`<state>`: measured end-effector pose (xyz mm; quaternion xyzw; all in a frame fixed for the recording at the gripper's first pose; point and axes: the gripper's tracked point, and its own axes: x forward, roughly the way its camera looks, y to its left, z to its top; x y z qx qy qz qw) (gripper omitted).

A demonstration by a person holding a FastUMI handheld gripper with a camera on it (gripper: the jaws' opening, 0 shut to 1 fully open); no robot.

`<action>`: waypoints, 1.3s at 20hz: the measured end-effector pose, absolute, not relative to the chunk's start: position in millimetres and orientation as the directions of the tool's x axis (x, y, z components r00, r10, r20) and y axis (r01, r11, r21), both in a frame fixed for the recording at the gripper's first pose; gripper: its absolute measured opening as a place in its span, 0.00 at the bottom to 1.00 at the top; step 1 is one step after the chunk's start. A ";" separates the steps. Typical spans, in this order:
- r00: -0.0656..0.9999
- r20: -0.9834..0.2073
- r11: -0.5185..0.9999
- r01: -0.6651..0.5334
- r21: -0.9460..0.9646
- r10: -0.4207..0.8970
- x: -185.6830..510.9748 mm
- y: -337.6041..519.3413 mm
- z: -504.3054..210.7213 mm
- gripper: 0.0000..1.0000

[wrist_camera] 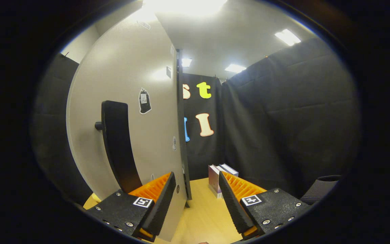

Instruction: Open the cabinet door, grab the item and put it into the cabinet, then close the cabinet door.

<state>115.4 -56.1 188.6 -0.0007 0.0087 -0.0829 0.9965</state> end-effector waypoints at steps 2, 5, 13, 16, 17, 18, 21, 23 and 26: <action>0.992 -0.019 0.992 0.127 -0.005 -0.127 123.2 -35.2 187.4 0.80; 0.996 -0.024 0.996 0.087 -0.009 -0.087 138.9 -9.6 182.5 0.81; 0.996 -0.070 0.998 -0.053 -0.020 0.051 176.9 73.2 162.9 0.86; 0.993 -0.081 0.996 -0.084 -0.019 0.082 185.4 94.4 157.9 0.87; 0.992 -0.085 0.996 -0.090 -0.017 0.088 186.9 97.6 154.9 0.87; 0.992 -0.087 0.995 -0.097 -0.016 0.095 186.8 100.1 153.6 0.88; 0.992 -0.078 0.994 -0.104 -0.023 0.102 177.3 100.0 150.7 0.90; 0.993 -0.069 0.995 -0.097 -0.022 0.095 166.1 94.6 152.5 0.91; 0.996 -0.041 0.997 -0.075 0.003 0.075 146.4 79.9 161.5 0.93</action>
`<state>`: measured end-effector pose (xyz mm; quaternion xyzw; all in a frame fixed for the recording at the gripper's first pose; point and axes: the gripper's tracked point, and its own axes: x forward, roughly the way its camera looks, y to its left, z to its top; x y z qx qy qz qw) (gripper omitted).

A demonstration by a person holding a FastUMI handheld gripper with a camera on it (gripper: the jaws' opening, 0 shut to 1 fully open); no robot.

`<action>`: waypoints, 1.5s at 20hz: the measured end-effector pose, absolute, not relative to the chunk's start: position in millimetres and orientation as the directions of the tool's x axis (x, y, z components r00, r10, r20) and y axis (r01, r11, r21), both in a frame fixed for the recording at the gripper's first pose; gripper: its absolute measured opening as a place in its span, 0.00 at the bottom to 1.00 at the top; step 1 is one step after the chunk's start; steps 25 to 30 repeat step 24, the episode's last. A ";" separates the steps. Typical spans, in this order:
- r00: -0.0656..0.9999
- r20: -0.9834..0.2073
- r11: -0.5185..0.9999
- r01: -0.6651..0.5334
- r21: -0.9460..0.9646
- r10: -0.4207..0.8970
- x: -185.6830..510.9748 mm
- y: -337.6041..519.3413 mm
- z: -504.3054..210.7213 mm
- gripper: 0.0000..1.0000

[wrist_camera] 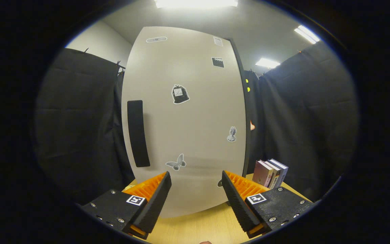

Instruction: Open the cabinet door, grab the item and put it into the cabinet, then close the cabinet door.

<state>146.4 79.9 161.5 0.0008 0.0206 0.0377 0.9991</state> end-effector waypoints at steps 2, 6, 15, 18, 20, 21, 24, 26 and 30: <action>0.998 -0.020 0.998 -0.062 0.020 0.062 130.2 69.8 167.9 0.93; 1.000 0.014 1.000 -0.027 0.011 0.027 93.6 50.3 173.1 0.93; 1.000 0.023 1.000 0.009 0.029 -0.009 38.7 25.8 151.9 0.93; 1.000 0.022 1.000 -0.004 0.018 0.004 29.7 28.3 142.1 0.93; 1.000 0.027 1.000 -0.008 -0.001 0.008 24.1 30.2 136.4 0.93; 1.000 0.025 1.000 -0.012 -0.009 0.013 22.5 32.4 133.2 0.93; 0.999 0.018 0.999 -0.027 -0.017 0.027 17.4 37.8 128.5 0.93; 0.999 0.018 0.999 -0.027 -0.017 0.027 17.4 37.8 128.5 0.93; 0.999 0.018 0.999 -0.027 -0.017 0.027 17.4 37.8 128.5 0.93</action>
